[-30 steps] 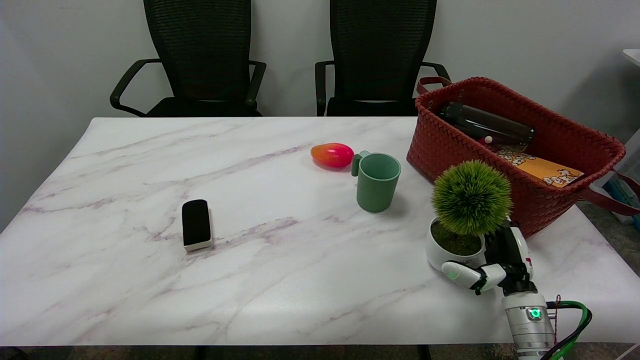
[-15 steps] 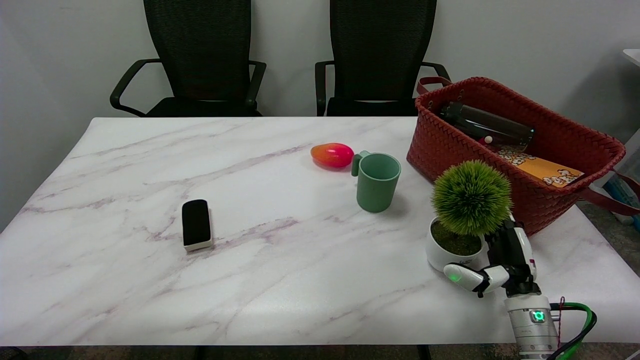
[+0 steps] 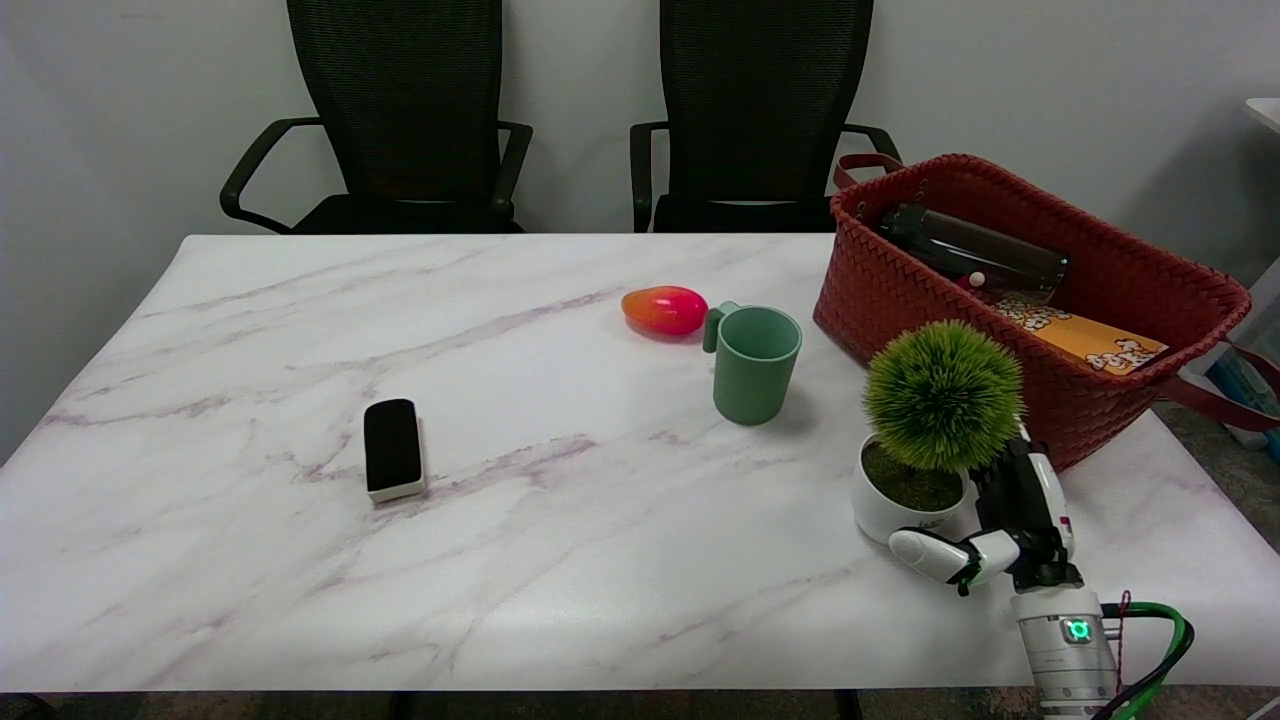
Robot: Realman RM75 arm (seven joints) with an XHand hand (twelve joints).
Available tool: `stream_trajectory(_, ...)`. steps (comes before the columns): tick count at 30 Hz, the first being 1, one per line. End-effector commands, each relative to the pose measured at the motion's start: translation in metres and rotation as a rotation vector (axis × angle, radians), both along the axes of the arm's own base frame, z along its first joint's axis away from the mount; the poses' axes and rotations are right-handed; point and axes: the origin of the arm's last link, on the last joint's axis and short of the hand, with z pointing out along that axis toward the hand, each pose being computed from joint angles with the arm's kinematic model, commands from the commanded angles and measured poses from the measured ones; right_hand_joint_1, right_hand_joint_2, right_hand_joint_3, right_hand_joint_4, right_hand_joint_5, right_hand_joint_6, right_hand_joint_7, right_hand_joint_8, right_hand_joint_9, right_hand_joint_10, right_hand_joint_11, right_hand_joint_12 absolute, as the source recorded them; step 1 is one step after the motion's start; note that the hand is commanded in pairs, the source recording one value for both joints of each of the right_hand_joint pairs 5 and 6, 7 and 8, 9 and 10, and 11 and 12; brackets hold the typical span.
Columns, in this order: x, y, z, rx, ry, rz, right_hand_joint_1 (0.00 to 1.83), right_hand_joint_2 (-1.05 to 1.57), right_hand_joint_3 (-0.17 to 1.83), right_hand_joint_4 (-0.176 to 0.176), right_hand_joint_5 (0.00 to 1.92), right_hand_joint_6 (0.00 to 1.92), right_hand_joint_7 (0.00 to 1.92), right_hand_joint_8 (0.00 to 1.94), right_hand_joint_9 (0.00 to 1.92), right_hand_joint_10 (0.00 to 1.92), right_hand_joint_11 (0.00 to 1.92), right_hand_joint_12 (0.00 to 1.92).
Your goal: Pick up the potted plant.
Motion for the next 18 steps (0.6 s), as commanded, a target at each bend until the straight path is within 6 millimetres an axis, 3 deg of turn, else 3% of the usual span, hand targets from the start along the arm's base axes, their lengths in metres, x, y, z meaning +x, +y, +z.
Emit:
stream_trajectory(1, -0.0024, -0.0044, 0.0073, 0.014, -0.005, -0.004, 1.19, -0.29, 0.82, 0.0, 0.1, 0.1, 0.47, 0.47, 0.4, 0.4, 0.4, 0.4)
stream_trajectory(18, -0.0072, -0.0068, 0.0146, 0.031, -0.004, -0.02, 1.21, -0.27, 0.74, 0.0, 0.1, 0.1, 0.46, 0.46, 0.4, 0.4, 0.4, 0.4)
